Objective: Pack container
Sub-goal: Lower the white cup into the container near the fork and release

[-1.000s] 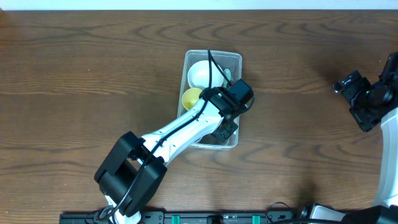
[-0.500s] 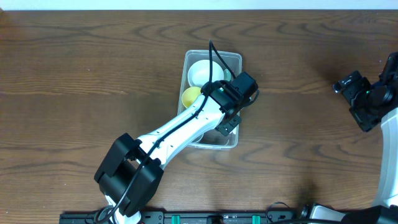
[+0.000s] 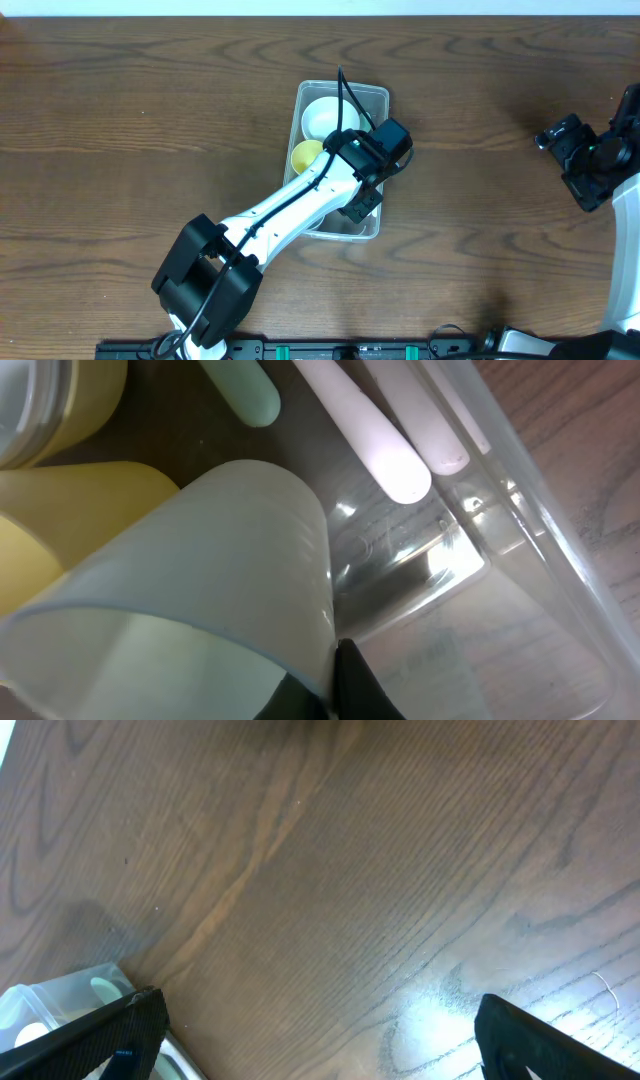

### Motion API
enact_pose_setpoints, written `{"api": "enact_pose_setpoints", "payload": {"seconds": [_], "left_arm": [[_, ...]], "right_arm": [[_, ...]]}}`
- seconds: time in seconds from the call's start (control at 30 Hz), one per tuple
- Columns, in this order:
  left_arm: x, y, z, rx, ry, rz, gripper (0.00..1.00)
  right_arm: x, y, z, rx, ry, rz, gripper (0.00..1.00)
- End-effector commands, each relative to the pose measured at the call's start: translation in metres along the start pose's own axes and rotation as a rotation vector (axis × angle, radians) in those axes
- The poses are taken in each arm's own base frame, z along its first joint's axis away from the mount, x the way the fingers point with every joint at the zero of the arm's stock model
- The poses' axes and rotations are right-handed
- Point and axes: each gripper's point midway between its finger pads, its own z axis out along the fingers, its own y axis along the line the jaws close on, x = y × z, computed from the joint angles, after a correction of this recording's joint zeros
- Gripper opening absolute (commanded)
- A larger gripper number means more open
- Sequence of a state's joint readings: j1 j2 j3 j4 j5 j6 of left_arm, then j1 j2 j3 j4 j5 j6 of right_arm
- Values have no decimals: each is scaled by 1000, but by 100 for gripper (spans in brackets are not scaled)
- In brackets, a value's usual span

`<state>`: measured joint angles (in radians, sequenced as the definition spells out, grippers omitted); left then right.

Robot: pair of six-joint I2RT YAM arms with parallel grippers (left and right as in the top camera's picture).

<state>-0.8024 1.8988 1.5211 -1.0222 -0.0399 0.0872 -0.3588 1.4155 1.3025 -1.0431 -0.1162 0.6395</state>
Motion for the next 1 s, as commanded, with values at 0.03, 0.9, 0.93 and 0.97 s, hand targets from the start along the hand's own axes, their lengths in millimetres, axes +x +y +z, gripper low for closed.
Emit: {"api": "enact_pose_setpoints", "payload": {"seconds": [0.03,0.9,0.93,0.97], "left_arm": [[-3,-2,-4,6,-8,19,6],[-23,-1,-7,3,-88,12,51],[-26,0,-10,2,-96,11,54],[-28,0,-12,2,-103,10,56]], "right_arm": [[-3,-1,-1,1,-4,2,99],[-3,-1,-1,1,-4,2,99],[-3,-1,-1,1,-4,2,99],[-3,-1,-1,1,-4,2,99]]}}
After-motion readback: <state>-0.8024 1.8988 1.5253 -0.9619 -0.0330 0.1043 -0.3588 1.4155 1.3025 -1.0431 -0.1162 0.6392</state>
